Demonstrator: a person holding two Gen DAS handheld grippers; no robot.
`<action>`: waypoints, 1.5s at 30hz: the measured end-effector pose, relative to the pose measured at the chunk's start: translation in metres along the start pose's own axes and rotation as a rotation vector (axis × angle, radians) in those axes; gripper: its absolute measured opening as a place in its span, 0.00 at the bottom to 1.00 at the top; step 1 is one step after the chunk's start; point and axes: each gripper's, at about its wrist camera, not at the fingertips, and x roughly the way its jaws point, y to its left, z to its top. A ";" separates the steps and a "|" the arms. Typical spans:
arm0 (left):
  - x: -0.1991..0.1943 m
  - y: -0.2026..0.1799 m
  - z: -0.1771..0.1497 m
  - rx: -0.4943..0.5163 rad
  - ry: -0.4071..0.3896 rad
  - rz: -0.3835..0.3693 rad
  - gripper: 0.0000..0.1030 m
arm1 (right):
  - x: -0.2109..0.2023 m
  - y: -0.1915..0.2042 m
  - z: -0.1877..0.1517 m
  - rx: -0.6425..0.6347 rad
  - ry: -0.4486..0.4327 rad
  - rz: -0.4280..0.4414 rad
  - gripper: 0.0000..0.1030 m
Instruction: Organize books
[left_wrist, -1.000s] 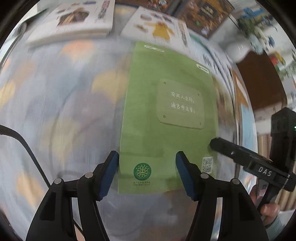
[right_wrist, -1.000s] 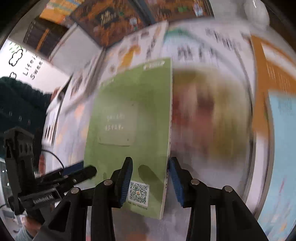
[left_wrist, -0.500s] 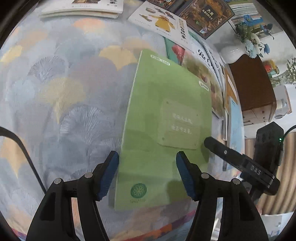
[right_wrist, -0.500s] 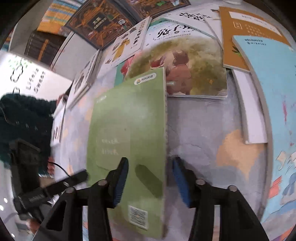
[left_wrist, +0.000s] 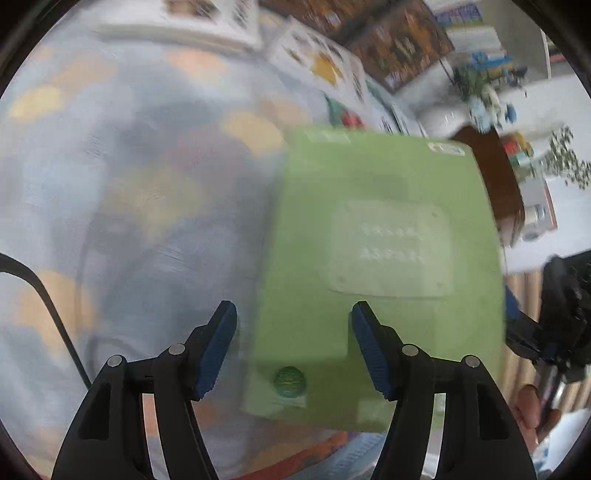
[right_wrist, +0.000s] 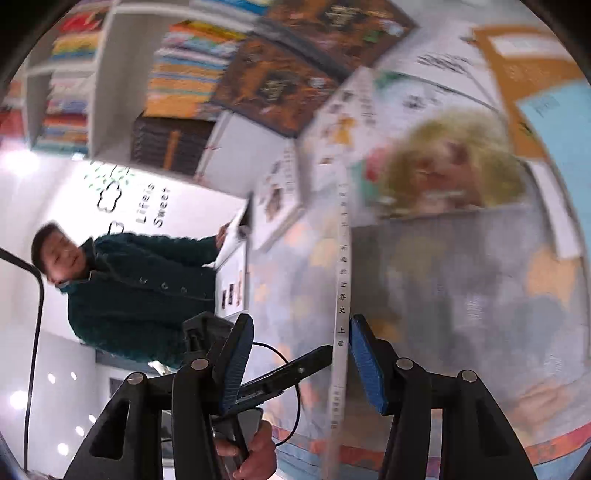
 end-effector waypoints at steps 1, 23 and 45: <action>-0.013 0.007 0.004 -0.010 -0.028 0.005 0.60 | 0.004 0.012 0.000 -0.021 0.004 0.012 0.52; -0.086 0.112 0.020 -0.098 -0.155 0.206 0.60 | 0.141 0.044 -0.065 -0.164 0.190 -0.329 0.58; -0.047 0.103 0.026 -0.019 0.004 -0.047 0.61 | 0.185 0.036 -0.061 -0.354 0.223 -0.608 0.52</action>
